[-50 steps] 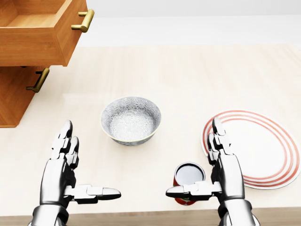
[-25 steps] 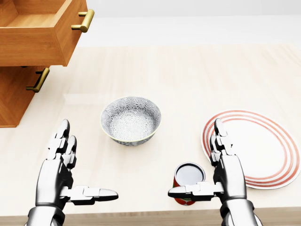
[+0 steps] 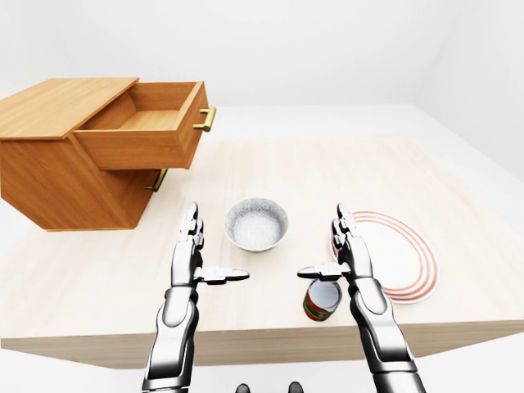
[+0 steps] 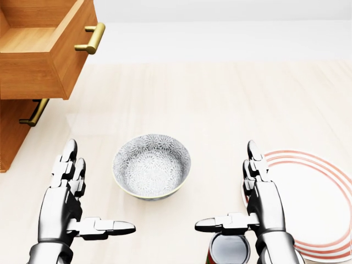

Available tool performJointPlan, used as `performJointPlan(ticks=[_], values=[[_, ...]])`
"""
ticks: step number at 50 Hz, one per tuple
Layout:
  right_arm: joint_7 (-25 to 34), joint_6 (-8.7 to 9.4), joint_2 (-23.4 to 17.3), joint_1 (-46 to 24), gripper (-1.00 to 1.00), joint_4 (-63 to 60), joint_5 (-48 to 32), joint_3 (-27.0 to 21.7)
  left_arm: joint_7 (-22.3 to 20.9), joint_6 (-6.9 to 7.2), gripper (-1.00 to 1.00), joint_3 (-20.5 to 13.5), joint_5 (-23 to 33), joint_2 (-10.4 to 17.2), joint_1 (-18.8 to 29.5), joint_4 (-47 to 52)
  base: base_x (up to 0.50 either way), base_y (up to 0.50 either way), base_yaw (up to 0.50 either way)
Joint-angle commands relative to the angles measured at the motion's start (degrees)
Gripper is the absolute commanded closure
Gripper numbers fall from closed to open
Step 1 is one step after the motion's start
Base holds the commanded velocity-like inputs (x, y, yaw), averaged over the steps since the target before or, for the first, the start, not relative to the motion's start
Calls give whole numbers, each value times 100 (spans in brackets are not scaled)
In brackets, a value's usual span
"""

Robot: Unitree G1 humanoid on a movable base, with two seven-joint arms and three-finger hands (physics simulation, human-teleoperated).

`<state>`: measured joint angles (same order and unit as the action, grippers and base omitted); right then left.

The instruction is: Put the bowl on top of the cabinet.

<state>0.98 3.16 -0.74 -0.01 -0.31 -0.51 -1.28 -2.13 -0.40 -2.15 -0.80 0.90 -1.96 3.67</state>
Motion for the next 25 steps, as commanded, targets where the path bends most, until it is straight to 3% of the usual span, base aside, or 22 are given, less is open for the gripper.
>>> performJointPlan(ticks=[1, 11, 20, 23, 25], values=[[5, -19, 2, -21, -100, 47, -1, 4, -5, -87, -100, 11, 15, -1, -18, -28, 50, 0, 0], [-58, -23, 6, -55, -100, 89, -29, 0, -16, -76, -100, -5, 10, 7, -5, -48, 50, 0, 0], [-143, -16, 10, -76, -100, 107, -36, -19, -27, -166, -100, -1, 30, 9, 10, -173, 49, 0, 0], [-161, -109, 6, -77, -100, 128, 18, -51, -60, -195, -100, 17, 18, -1, -57, -74, 25, 0, 0], [-163, -74, 5, -29, -100, 24, 41, -54, -57, -187, -100, 37, 56, -1, -98, -9, 0, 0, 0]])
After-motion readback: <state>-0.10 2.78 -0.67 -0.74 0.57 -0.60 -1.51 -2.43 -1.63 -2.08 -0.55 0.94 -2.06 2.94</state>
